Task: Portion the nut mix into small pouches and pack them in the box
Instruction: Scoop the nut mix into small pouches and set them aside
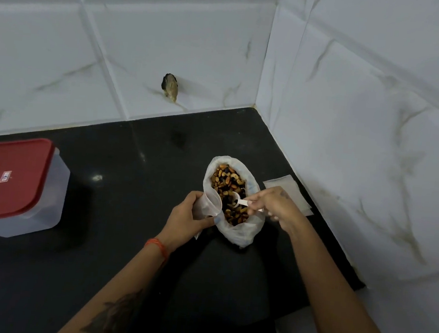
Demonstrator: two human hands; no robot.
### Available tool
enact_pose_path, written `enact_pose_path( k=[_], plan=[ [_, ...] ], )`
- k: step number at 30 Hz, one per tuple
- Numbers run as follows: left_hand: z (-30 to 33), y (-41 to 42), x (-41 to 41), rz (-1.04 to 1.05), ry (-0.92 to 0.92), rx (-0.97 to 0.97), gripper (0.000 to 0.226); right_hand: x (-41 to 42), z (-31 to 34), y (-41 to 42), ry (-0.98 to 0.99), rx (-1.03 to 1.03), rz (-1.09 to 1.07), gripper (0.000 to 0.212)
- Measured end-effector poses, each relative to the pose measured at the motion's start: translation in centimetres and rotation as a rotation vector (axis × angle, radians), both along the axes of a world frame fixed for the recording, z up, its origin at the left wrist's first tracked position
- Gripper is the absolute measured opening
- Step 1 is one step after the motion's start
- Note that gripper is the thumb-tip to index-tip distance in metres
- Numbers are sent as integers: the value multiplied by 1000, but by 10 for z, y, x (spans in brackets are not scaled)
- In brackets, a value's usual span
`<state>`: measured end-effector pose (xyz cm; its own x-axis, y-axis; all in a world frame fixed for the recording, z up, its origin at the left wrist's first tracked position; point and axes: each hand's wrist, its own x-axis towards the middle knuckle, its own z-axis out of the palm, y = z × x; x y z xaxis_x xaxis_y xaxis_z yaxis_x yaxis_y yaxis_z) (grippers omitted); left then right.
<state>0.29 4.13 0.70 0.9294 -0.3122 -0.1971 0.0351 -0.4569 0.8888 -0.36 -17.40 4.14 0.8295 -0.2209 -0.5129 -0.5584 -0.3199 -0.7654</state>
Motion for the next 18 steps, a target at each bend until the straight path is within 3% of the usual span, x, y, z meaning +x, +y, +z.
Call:
enact_pose_path(
  k=[3, 5, 13, 18],
  plan=[
    [-1, 0, 2, -14, 7, -7, 52, 0, -9, 0, 87, 275, -206, 14],
    [-1, 1, 4, -28, 11, -7, 53, -2, -12, 1, 94, 341, -228, 16],
    [-3, 3, 9, -61, 28, 14, 55, -8, -13, 13, -86, 79, -143, 14],
    [-1, 4, 10, -76, 53, 13, 56, -4, -13, -1, 5, 204, -135, 15]
  ],
)
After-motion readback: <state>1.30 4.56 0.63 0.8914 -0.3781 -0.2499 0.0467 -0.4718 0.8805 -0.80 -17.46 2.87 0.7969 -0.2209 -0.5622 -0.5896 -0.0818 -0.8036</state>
